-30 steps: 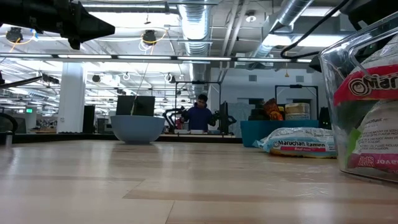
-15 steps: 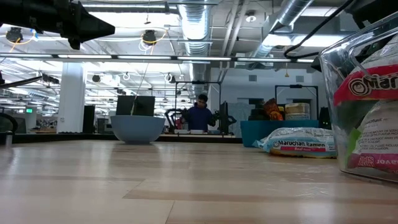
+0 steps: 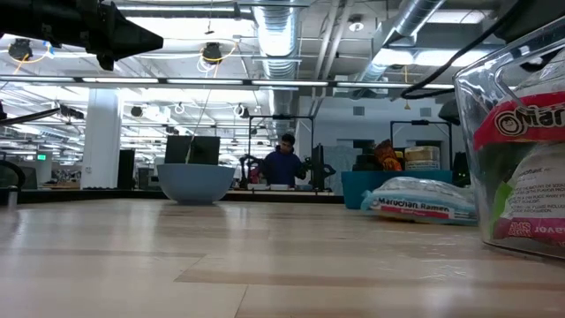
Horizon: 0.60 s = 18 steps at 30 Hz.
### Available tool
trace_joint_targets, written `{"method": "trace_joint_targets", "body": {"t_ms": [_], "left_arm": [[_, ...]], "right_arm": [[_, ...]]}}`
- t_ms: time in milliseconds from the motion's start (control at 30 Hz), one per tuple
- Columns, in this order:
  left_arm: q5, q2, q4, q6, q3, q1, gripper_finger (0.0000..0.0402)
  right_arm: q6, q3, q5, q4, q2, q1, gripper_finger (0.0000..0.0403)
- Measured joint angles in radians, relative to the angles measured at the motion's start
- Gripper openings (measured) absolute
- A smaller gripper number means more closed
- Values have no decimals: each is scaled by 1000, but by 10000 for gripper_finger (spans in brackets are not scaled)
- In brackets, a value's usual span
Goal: Pick & Place Food Item
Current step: Put the blue noodle pack into the transparent bin
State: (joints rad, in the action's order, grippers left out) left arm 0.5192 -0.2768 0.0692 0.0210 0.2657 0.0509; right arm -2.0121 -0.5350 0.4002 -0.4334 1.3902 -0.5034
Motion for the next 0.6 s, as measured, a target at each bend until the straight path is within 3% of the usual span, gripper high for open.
{"method": "trace_joint_targets", "body": {"t_ms": [333, 600], "left_arm": [[0, 0, 0, 0, 0, 0, 44], [0, 0, 0, 0, 0, 0, 44]], "right_arm": [[-3, 0, 103, 32, 24, 1, 123], [-12, 0, 124, 35, 24, 15, 103]]}}
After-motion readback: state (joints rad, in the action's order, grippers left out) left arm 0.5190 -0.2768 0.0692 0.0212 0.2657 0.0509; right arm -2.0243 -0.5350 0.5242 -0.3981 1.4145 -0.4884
